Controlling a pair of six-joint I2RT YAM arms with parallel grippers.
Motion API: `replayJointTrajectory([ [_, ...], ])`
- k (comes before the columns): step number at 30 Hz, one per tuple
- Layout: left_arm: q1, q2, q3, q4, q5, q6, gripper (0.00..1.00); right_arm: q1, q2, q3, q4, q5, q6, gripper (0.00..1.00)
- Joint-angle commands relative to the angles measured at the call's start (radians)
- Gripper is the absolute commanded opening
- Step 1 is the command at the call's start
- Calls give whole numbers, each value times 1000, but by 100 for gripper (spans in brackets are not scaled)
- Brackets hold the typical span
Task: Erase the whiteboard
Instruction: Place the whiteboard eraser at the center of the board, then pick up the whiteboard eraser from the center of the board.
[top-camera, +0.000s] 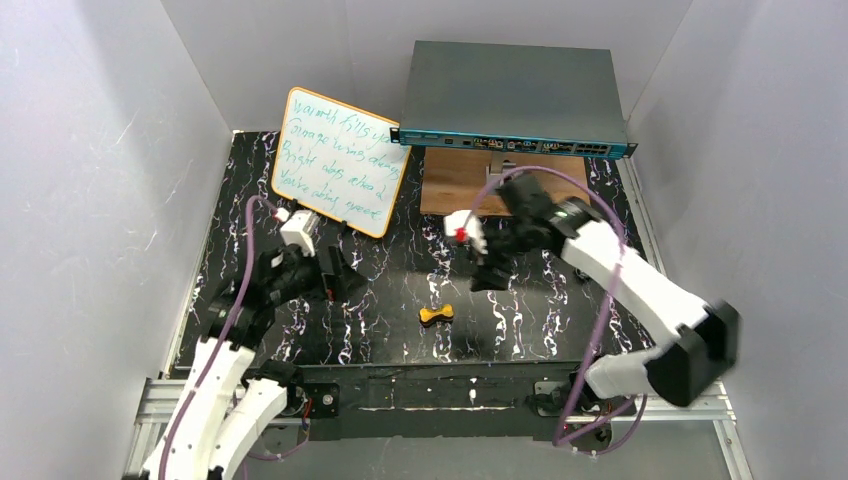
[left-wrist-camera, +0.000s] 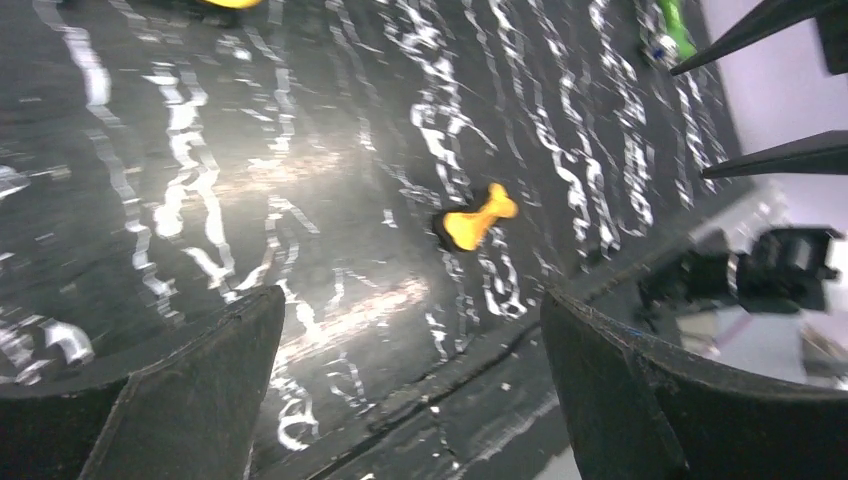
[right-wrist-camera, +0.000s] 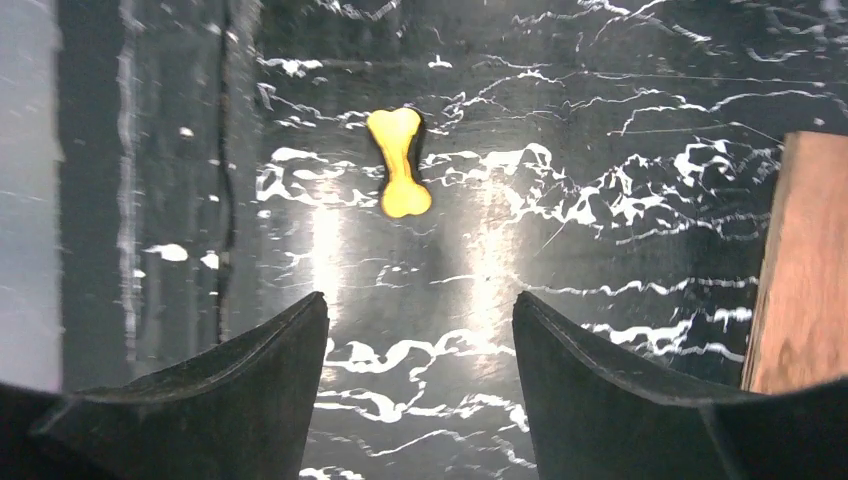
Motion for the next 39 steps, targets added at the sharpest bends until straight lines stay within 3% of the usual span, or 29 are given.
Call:
replayJointTrajectory([
  [1, -81, 197, 18, 120, 226, -15, 99, -165, -248, -150, -132, -299, -25, 75],
  [7, -389, 520, 151, 123, 27, 120, 99, -520, -518, -456, 196, -394, 270, 89],
  [12, -580, 776, 264, 144, -76, 288, 100, -602, -546, -476, 200, -382, 277, 92],
  [19, -674, 992, 325, 218, -70, 385, 98, -635, -521, -461, 175, -385, 260, 93],
  [25, -722, 1136, 429, 151, -143, 394, 76, -649, -496, -450, 155, -400, 250, 93],
  [31, -747, 1210, 474, 97, -233, 415, 61, -668, -476, -442, 138, -417, 240, 93],
  [39, -753, 1196, 448, 87, -272, 429, 54, -679, -454, -435, 119, -429, 226, 93],
])
